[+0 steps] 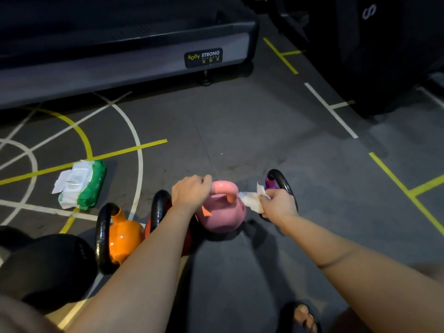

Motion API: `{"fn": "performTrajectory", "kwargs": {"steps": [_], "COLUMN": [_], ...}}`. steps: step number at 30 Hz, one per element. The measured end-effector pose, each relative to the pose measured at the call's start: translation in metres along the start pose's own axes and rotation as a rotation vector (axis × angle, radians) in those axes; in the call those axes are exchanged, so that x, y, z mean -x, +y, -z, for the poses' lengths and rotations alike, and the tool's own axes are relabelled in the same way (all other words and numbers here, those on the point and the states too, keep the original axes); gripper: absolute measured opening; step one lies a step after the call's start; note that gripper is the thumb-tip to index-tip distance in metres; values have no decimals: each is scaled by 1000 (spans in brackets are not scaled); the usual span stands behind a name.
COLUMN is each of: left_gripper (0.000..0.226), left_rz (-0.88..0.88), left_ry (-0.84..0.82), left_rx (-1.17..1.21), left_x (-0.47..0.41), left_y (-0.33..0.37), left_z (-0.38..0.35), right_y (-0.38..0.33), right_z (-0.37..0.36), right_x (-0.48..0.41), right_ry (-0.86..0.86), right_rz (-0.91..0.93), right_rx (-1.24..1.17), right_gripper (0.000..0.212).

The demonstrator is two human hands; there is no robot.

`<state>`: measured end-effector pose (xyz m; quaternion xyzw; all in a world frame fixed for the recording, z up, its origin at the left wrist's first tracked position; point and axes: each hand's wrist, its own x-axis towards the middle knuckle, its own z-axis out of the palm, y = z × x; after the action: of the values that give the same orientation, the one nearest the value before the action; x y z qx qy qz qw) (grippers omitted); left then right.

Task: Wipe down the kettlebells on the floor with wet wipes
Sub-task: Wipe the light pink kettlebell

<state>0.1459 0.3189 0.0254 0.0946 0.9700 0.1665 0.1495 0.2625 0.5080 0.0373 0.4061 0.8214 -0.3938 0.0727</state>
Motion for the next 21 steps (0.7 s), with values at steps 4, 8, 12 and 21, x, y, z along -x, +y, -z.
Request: {"fn": "performTrajectory", "kwargs": {"steps": [4,8,12,21], "left_gripper": [48,50,54,53], "left_rz": [18,12,2,-32], "left_ry": [-10,-25,-39,-38], "left_rx": [14,18,32,44], "left_x": [6,5,3,2], "left_y": [-11,-5,1,-10], "left_z": [-2,-1,0,1], "right_y": [-5,-17,-25,0], "right_z": [-10,-18,-20,-27], "right_x": [3,8,19,3], "right_ry": [30,-53,-269,-391], "right_rz": [89,179,169,226], "right_rx": [53,119,-83,-448], "right_gripper": [33,31,14,44]}}
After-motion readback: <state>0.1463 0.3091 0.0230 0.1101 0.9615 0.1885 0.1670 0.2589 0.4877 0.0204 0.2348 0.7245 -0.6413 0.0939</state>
